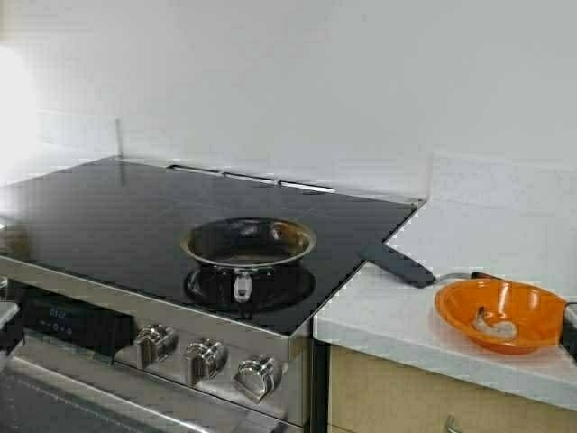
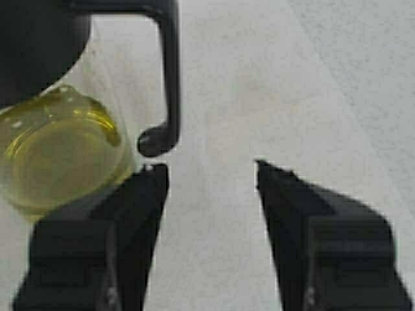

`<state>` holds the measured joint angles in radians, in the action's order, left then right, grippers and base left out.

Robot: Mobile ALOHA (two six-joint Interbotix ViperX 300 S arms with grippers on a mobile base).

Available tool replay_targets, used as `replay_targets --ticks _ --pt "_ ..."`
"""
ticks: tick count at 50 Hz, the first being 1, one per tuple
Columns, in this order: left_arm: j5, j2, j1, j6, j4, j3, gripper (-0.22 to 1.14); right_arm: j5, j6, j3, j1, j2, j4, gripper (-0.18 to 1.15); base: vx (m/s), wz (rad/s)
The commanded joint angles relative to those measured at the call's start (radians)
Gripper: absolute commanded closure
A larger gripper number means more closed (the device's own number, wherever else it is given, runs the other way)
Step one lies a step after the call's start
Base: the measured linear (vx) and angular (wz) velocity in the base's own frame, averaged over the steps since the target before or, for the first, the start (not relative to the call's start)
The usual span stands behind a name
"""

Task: Add oil to the pan and cook the shrimp and serve it

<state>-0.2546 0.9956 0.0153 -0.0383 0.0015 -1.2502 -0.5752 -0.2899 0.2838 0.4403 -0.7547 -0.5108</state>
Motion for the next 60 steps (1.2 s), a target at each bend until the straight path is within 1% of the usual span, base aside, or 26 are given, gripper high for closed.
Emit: replay_targets --ticks 1,9,11,13,16,23,25,26,28,32,35,47,49,52,55,60 --pt "-0.008 -0.012 -0.002 0.0 0.0 0.008 0.89 0.028 0.002 0.054 0.002 0.109 0.002 0.15 0.0 0.0" --pt "-0.009 -0.025 -0.002 -0.002 0.0 0.011 0.89 0.132 -0.006 0.101 0.002 0.206 0.003 0.17 0.0 0.0" --pt "-0.008 -0.028 -0.002 -0.002 0.0 0.012 0.89 0.169 -0.005 0.107 0.002 0.238 0.002 0.19 0.0 0.0" --pt "-0.008 -0.028 -0.002 -0.002 0.0 0.014 0.89 0.213 -0.006 0.11 -0.003 0.279 0.002 0.26 0.0 0.0" --pt "-0.008 -0.028 -0.002 -0.006 0.0 0.017 0.89 0.256 -0.008 0.114 -0.009 0.33 0.002 0.41 0.0 0.0" --pt "-0.008 -0.028 -0.002 -0.014 0.0 0.018 0.89 0.327 -0.011 0.115 -0.031 0.453 0.003 0.87 0.0 0.0" --pt "-0.008 -0.028 -0.002 -0.015 0.0 0.017 0.89 0.339 -0.014 0.114 -0.041 0.485 0.003 0.97 0.0 0.0" --pt "-0.008 -0.028 -0.002 -0.018 0.002 0.017 0.89 0.344 -0.014 0.11 -0.046 0.499 0.003 0.99 0.0 0.0" --pt "-0.008 -0.028 -0.002 -0.02 0.0 0.018 0.89 0.356 -0.017 0.109 -0.055 0.526 0.005 0.99 0.0 0.0" --pt "-0.008 -0.028 -0.003 -0.026 0.0 0.021 0.89 0.382 -0.028 0.106 -0.083 0.581 0.011 0.91 0.0 0.0" --pt "-0.008 -0.026 -0.002 -0.028 0.0 0.025 0.89 0.426 -0.049 0.097 -0.11 0.62 0.031 0.88 0.0 0.0" --pt "-0.006 -0.025 -0.002 -0.029 0.0 0.028 0.89 0.627 -0.163 0.029 -0.253 0.715 0.155 0.9 0.0 0.0" --pt "-0.005 -0.023 -0.002 -0.029 0.0 0.028 0.89 0.68 -0.181 0.014 -0.284 0.729 0.179 0.9 0.0 0.0" --pt "-0.005 -0.021 -0.002 -0.031 0.0 0.028 0.89 0.752 -0.189 -0.002 -0.316 0.736 0.216 0.9 0.0 0.0" --pt "-0.005 -0.02 -0.002 -0.032 0.002 0.028 0.89 0.854 -0.187 -0.021 -0.368 0.742 0.278 0.9 0.0 0.0" --pt "-0.005 -0.017 -0.002 -0.032 0.0 0.029 0.89 0.96 -0.17 -0.023 -0.454 0.75 0.367 0.9 0.0 0.0"
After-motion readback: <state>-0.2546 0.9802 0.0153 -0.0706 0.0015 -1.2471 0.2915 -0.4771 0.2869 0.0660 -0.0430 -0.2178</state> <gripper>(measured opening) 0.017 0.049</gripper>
